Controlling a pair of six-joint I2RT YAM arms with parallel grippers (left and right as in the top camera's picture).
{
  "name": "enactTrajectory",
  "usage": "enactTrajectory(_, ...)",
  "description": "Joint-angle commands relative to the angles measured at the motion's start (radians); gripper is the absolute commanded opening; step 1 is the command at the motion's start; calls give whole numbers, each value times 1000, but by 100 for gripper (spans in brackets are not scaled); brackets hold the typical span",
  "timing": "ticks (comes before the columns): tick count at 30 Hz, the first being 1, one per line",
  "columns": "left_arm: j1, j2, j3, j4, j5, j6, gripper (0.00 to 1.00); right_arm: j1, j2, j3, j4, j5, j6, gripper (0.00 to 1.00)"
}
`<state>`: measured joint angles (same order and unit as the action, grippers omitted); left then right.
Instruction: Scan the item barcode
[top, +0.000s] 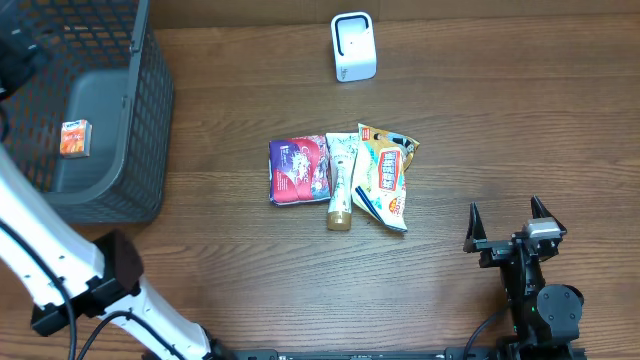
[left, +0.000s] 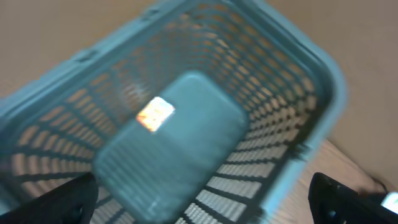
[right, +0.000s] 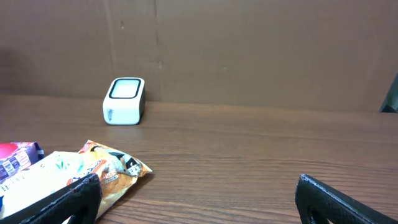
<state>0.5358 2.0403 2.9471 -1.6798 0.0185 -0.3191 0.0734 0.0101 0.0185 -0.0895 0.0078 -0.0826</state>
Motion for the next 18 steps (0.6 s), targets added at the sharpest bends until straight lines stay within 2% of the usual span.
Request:
enactTrajectory(1,26,15,-58,4,27,-19,100,-2,-7,-11,7,6,-4,100)
enactTrajectory(11,20,74,-298,151,-45,-17,100,-2,-7,-11,6,6,-4,100)
enactTrajectory(15,17,164,-314,195,37,116,96,-2,-7,-11,6,6,-4,100)
enactTrajectory(18,7,216,-314,177,4,188,99,-2,-7,-11,7,6,-4,100)
